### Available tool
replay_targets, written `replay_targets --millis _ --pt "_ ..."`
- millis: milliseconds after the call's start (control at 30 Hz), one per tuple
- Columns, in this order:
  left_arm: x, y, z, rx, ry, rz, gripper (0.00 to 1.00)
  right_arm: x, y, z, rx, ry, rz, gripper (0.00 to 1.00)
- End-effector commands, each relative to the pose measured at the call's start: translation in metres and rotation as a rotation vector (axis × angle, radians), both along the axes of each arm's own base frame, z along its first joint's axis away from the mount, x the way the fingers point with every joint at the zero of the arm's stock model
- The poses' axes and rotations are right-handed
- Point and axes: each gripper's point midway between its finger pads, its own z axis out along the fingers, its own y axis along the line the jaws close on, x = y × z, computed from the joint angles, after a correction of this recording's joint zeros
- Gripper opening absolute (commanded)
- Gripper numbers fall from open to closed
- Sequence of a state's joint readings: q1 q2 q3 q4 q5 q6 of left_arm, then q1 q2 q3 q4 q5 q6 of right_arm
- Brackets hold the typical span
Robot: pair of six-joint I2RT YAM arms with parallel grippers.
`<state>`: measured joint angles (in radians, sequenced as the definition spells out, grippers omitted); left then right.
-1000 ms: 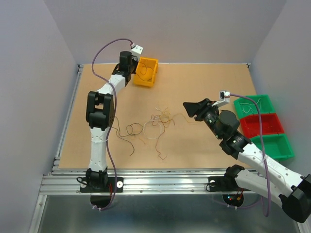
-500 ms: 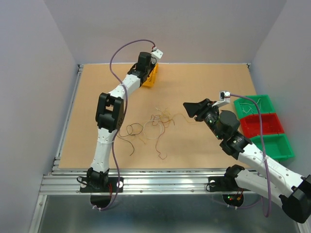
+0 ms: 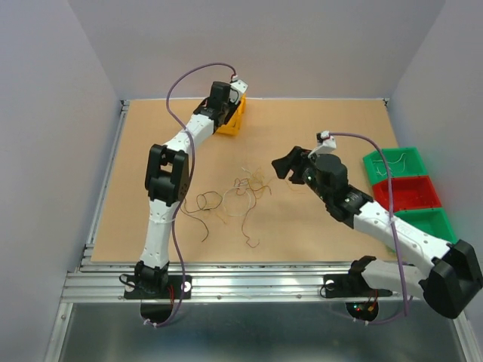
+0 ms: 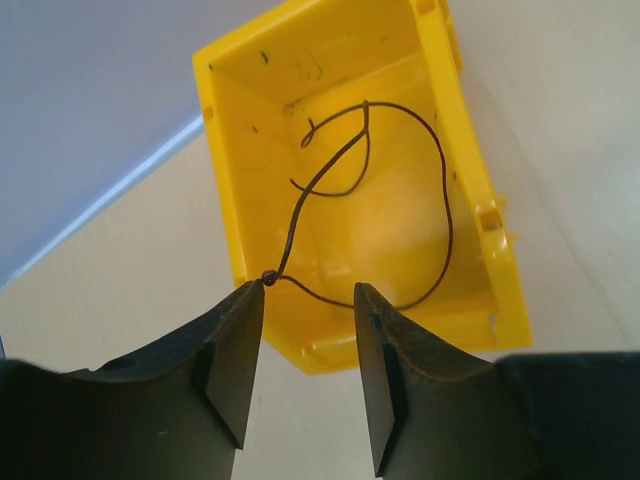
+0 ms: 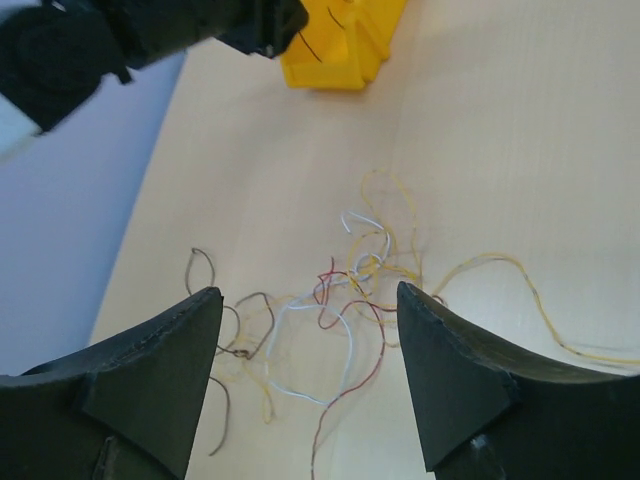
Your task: Untangle the cables
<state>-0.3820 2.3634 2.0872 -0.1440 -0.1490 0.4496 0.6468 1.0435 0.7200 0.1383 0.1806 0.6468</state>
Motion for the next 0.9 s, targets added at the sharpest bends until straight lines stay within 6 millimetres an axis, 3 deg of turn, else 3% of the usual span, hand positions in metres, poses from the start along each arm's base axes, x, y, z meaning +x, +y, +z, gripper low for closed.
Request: replay_targets --millis 0,33,67,133,300,400,433,467,500,533,567,633,667,700,733,867 --pt "-0.025 -0.003 0.096 -0.126 -0.126 -0.033 0.57 0.013 0.022 -0.022 -0.117 0.072 0.093 0.72" --pt "-0.03 -0.004 0.099 -0.135 -0.128 -0.043 0.62 0.015 0.027 -0.03 -0.133 0.09 0.107 0.72" --pt "-0.035 -0.003 0.119 -0.153 -0.166 -0.05 0.66 0.018 0.03 -0.037 -0.15 0.103 0.113 0.71" --pt "-0.041 -0.002 0.117 -0.155 -0.163 -0.052 0.73 0.027 0.036 -0.06 -0.189 0.149 0.117 0.69" --pt "-0.036 0.0 0.125 -0.156 -0.198 -0.04 0.74 0.039 0.06 -0.091 -0.277 0.178 0.157 0.69" --pt "-0.044 -0.001 0.127 -0.196 -0.192 -0.073 0.74 0.046 0.075 -0.11 -0.337 0.19 0.173 0.7" --pt "-0.052 0.0 0.111 -0.208 -0.164 -0.083 0.74 0.048 0.078 -0.117 -0.354 0.199 0.173 0.7" --pt "-0.06 -0.005 0.108 -0.25 -0.146 -0.1 0.74 0.05 0.081 -0.128 -0.374 0.215 0.173 0.7" --pt "-0.079 -0.006 0.099 -0.282 -0.119 -0.145 0.74 0.056 0.082 -0.127 -0.382 0.208 0.159 0.7" --pt "-0.093 -0.005 0.122 -0.308 -0.17 -0.173 0.74 0.061 0.086 -0.126 -0.386 0.201 0.152 0.68" --pt "-0.101 -0.002 0.091 -0.29 -0.108 -0.164 0.74 0.063 0.084 -0.126 -0.394 0.195 0.141 0.67" --pt "-0.119 0.004 0.11 -0.326 -0.19 -0.168 0.79 0.076 0.082 -0.118 -0.419 0.148 0.088 0.62" --pt "-0.121 0.005 0.118 -0.336 -0.212 -0.164 0.79 0.082 0.079 -0.117 -0.431 0.139 0.06 0.55" --pt "-0.123 0.007 0.131 -0.351 -0.234 -0.162 0.79 0.086 0.077 -0.116 -0.44 0.131 0.041 0.37" --pt "-0.126 0.002 0.133 -0.377 -0.228 -0.177 0.77 0.091 0.074 -0.115 -0.456 0.126 0.008 0.01" --pt "-0.137 -0.01 0.139 -0.461 -0.231 -0.227 0.75 0.079 0.067 -0.102 -0.441 0.104 0.001 0.01"
